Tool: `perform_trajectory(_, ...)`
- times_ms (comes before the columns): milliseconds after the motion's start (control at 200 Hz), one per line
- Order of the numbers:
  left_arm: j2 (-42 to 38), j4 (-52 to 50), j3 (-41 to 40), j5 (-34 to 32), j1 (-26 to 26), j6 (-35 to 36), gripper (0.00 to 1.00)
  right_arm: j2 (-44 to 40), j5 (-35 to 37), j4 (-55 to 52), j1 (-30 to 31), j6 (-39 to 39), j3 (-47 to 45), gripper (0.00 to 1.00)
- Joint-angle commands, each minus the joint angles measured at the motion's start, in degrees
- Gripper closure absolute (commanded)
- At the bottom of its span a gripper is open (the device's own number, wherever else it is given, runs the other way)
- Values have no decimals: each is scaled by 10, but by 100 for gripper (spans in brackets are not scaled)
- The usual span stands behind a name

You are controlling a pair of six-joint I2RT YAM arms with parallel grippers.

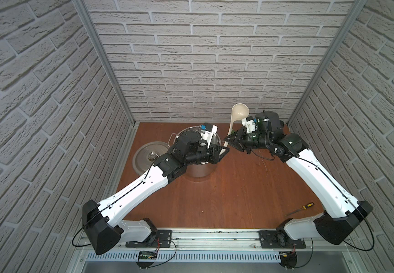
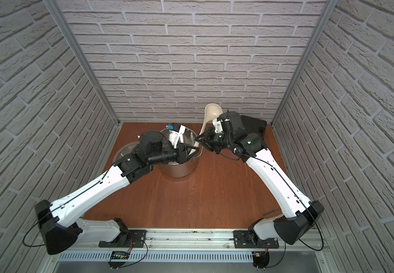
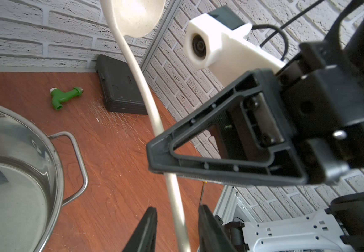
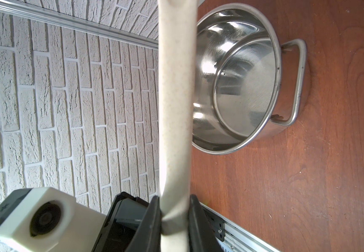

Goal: Stir the soup with a spoon
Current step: Adjust the spoon.

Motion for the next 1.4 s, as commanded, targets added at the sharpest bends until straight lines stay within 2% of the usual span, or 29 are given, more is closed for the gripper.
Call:
perform_trajectory(0, 3, 31, 2, 23, 5, -7, 66, -18, 8, 24, 9, -10, -7, 98)
perform_trajectory(115, 7, 27, 1, 35, 7, -11, 71, -19, 13, 29, 11, -7, -8, 98)
perform_trajectory(305, 9, 25, 2, 45, 8, -17, 72, -21, 19, 42, 12, 3, -11, 98)
perform_trajectory(430, 9, 21, 3, 48, 10, -20, 82, -22, 23, 46, 12, 7, -11, 98)
perform_trajectory(540, 8, 15, 4, 41, 14, -27, 100, -21, 21, 48, 13, 6, -12, 98)
perform_trajectory(665, 6, 4, 9, 33, 26, -37, 100, -26, 14, 60, 12, 1, -25, 97)
perform_trajectory(690, 7, -1, 12, 31, 29, -38, 100, -27, 10, 64, 13, 1, -28, 89)
perform_trajectory(750, 8, -37, 27, 18, 37, -38, 100, -31, 6, 75, 12, -3, -35, 55)
perform_trajectory(800, 9, -78, 42, 1, 48, -35, 100, -38, 5, 83, 13, -11, -39, 37)
perform_trajectory(850, 10, -137, 64, -27, 61, -25, 100, -45, 12, 78, 12, -28, -36, 26)
perform_trajectory(935, 10, -251, 109, -79, 86, 13, 100, -60, 20, 76, 13, -57, -27, 16)
perform_trajectory(1040, 24, -420, 191, -166, 111, 89, 100, -79, 39, 65, 12, -107, -9, 14)
perform_trajectory(1185, 76, -627, 305, -280, 109, 198, 100, -73, 127, -22, 12, -219, 64, 16)
perform_trajectory(1290, 104, -723, 336, -356, 89, 239, 100, -55, 197, -73, 12, -302, 109, 17)
perform_trajectory(1395, 121, -782, 336, -420, 62, 255, 100, -44, 261, -95, 12, -354, 115, 17)
